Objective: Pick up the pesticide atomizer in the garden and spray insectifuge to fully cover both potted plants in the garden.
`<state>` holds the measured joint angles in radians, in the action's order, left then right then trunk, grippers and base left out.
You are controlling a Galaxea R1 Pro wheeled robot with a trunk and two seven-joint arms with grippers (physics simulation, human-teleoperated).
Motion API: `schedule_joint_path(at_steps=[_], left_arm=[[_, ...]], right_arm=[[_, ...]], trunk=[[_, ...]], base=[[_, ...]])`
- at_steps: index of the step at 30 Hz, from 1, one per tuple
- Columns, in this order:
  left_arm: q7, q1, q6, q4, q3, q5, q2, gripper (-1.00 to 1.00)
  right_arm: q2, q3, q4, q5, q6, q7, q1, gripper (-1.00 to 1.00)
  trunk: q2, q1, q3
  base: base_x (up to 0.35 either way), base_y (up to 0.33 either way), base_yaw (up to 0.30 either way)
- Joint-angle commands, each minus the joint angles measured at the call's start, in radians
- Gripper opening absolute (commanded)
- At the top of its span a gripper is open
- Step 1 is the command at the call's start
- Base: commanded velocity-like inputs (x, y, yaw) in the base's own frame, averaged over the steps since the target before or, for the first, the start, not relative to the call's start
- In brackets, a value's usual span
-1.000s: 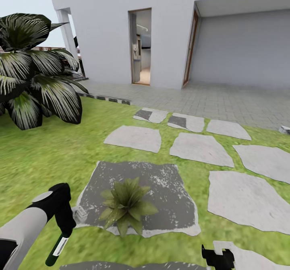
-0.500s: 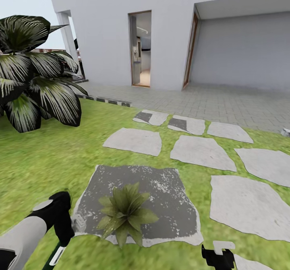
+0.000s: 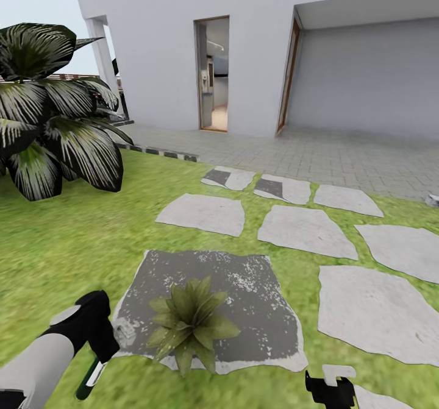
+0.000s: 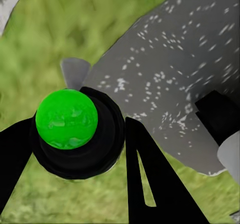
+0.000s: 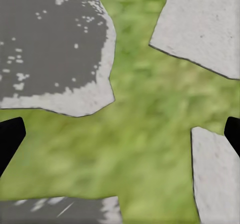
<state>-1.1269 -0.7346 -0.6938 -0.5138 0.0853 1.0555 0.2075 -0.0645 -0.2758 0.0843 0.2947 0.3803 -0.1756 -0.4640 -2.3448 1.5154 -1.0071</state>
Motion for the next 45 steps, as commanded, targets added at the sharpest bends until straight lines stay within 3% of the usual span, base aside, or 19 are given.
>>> schedule_joint_path(at_steps=[1, 4, 12, 13, 14, 17, 25, 33, 35, 37, 39, 45], left_arm=[[-0.001, 0.000, -0.006, 0.000, 0.003, 0.003, -0.003, -1.00], [0.005, 0.002, -0.006, 0.004, 0.001, 0.003, -0.005, -1.00], [0.046, 0.006, -0.005, 0.057, -0.023, 0.002, 0.024, -1.00], [0.053, 0.006, -0.002, 0.063, -0.045, -0.002, 0.026, -1.00], [0.058, 0.006, 0.004, 0.065, -0.104, -0.014, 0.023, -1.00], [0.052, 0.000, 0.004, 0.056, -0.142, -0.019, 0.014, -1.00], [0.035, -0.029, -0.004, 0.056, -0.146, -0.018, -0.025, -1.00], [0.010, -0.029, 0.004, 0.065, -0.127, -0.014, -0.014, -1.00], [-0.017, -0.033, 0.003, 0.056, -0.126, -0.011, -0.014, -1.00], [-0.084, -0.046, 0.003, 0.046, -0.123, -0.004, -0.016, -1.00], [-0.132, -0.067, 0.003, 0.029, -0.122, 0.022, -0.014, -1.00], [-0.148, -0.078, -0.006, 0.020, -0.123, 0.030, -0.009, -1.00]], right_arm=[[0.000, -0.006, -0.001, 0.011, 0.003, -0.004, -0.001, 1.00], [0.000, -0.006, -0.001, 0.011, 0.003, -0.004, -0.001, 1.00], [-0.001, -0.006, -0.001, 0.012, 0.003, -0.002, -0.001, 1.00], [-0.001, -0.006, -0.001, 0.012, 0.002, -0.002, -0.001, 1.00], [-0.001, -0.006, -0.001, 0.012, 0.002, -0.002, -0.001, 1.00], [-0.001, -0.006, -0.001, 0.012, 0.002, -0.002, -0.001, 1.00], [-0.001, -0.006, -0.001, 0.012, 0.002, -0.002, -0.001, 1.00], [-0.001, -0.006, -0.003, 0.012, 0.002, -0.002, -0.001, 1.00], [-0.001, -0.006, -0.003, 0.012, 0.002, -0.002, -0.001, 1.00], [-0.001, -0.006, -0.003, 0.012, 0.002, -0.002, -0.001, 1.00], [-0.001, -0.006, -0.002, 0.012, 0.002, -0.002, -0.001, 1.00], [0.000, -0.007, -0.001, 0.012, 0.002, -0.004, -0.001, 1.00]], trunk=[[0.000, 0.000, -0.001], [0.000, 0.000, -0.001], [0.000, 0.000, -0.001], [0.000, 0.000, -0.001], [0.000, 0.000, -0.001], [0.000, 0.000, -0.001], [0.000, 0.000, -0.001], [0.000, 0.000, -0.001], [0.000, 0.000, -0.001], [0.000, 0.000, -0.001], [0.000, 0.000, -0.001], [0.000, 0.000, -0.001]], base=[[0.000, 0.000, 0.000], [0.000, 0.000, 0.000], [0.000, 0.000, 0.000], [0.000, 0.000, 0.000], [0.000, 0.000, 0.000], [0.000, 0.000, 0.000], [0.000, 0.000, 0.000], [0.000, 0.000, 0.000], [0.000, 0.000, 0.000], [0.000, 0.000, 0.000], [0.000, 0.000, 0.000], [-0.023, -0.078, 0.002]])
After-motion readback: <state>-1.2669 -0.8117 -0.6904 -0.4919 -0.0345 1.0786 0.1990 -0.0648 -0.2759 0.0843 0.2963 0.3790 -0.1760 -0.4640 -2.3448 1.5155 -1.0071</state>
